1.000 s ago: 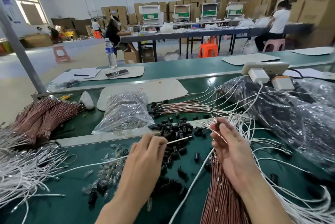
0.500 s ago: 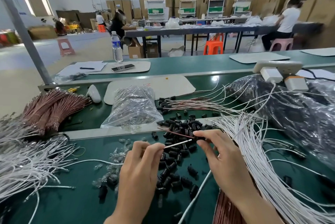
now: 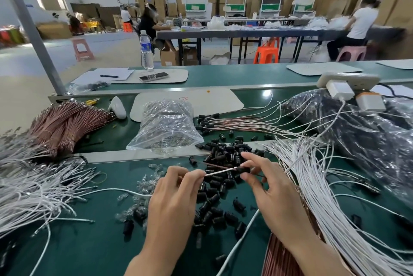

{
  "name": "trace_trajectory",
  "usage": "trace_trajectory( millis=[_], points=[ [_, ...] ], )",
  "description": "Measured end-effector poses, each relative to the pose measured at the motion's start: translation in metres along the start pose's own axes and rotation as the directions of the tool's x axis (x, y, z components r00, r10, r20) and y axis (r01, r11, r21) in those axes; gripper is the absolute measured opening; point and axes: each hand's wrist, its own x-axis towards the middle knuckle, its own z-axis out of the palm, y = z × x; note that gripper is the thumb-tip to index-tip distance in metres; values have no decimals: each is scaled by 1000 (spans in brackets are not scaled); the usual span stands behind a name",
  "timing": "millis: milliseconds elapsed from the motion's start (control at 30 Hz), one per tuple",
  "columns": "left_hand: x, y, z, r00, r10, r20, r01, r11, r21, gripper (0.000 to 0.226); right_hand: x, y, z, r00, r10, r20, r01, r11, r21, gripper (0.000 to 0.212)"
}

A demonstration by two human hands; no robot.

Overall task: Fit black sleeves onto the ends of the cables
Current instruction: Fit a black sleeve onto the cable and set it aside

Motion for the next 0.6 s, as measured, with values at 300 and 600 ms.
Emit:
trace_trajectory(
  millis=[300,600],
  points=[
    [1,8,-3,998,58,16,-55,988,-142,16,9,-13,-7,940,288,-182,-147,825,546,20],
    [-2,14,-1,990,139,26,-132,977,-165,11,17,-12,-14,851,514,110,-219,156,963,32]
  ],
)
